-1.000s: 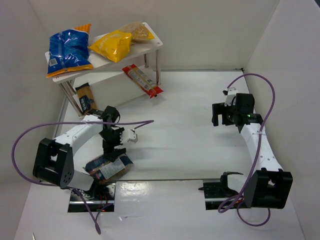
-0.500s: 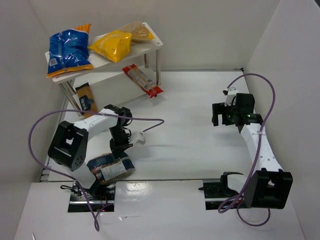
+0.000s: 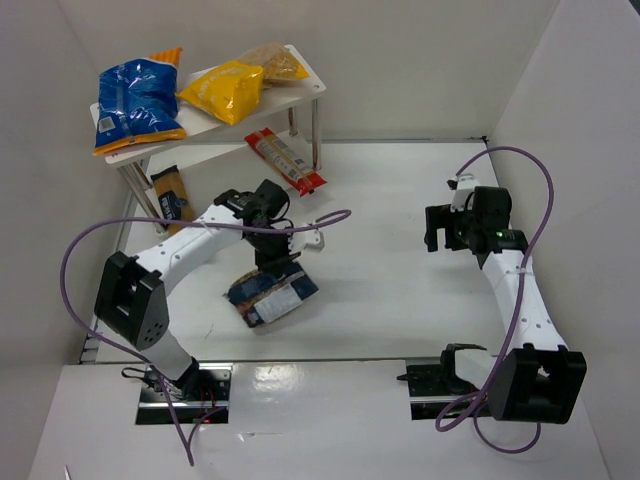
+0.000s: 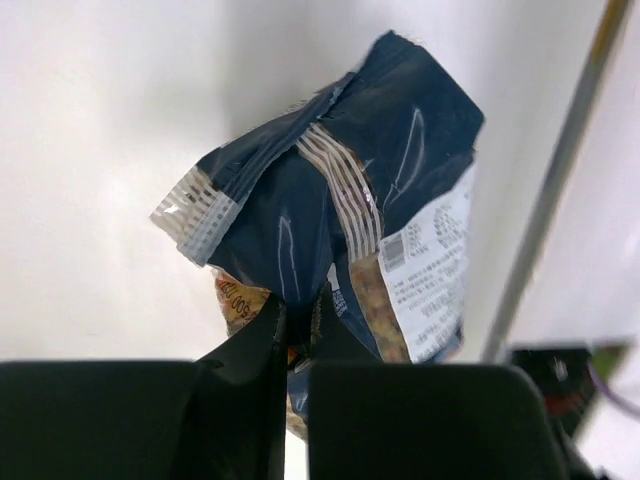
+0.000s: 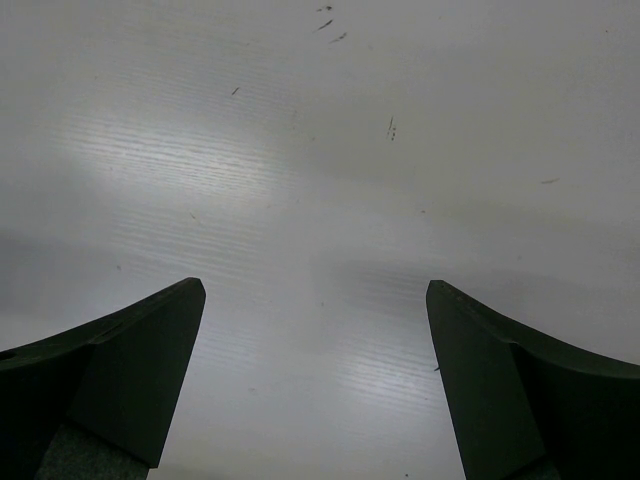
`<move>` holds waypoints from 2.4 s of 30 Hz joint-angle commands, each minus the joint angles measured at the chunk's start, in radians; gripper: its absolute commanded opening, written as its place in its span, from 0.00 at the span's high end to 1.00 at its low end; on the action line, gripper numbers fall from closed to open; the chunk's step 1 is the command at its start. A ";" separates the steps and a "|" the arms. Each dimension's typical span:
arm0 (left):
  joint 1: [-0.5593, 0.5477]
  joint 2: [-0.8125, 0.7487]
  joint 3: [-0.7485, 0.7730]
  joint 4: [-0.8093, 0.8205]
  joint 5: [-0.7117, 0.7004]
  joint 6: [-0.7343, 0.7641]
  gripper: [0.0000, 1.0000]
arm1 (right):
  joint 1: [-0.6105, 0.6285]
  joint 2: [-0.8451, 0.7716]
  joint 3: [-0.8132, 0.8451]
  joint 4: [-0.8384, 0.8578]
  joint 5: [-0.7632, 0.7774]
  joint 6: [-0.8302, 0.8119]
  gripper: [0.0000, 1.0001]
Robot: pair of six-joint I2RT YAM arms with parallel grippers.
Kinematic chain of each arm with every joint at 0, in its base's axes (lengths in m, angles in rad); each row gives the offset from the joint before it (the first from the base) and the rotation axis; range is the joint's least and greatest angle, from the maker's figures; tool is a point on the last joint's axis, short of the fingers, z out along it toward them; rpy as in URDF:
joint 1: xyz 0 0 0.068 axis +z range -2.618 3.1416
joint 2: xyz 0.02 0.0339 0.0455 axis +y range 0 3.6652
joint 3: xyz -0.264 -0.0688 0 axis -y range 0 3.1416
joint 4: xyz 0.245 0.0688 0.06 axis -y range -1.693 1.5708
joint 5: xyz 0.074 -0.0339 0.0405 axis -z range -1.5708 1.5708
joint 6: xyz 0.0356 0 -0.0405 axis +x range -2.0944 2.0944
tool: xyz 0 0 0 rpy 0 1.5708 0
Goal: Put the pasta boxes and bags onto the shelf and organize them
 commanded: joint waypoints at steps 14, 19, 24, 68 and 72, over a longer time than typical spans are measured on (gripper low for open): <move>-0.035 -0.265 -0.024 0.446 0.081 -0.300 1.00 | 0.027 -0.030 0.041 -0.029 -0.472 -0.206 0.00; -0.024 -0.283 -0.004 0.500 0.072 -0.380 1.00 | 0.115 0.080 0.087 0.030 -0.732 -0.219 0.00; 0.038 -0.294 0.031 0.520 0.099 -0.425 1.00 | 0.410 0.206 0.136 0.123 -0.692 -0.219 0.00; 0.153 -0.303 0.105 0.468 0.334 -0.432 1.00 | 0.688 0.694 0.541 0.203 -0.895 -0.242 0.21; 0.153 -0.292 0.114 0.468 0.344 -0.432 1.00 | 0.713 0.731 0.586 0.174 -0.826 -0.225 1.00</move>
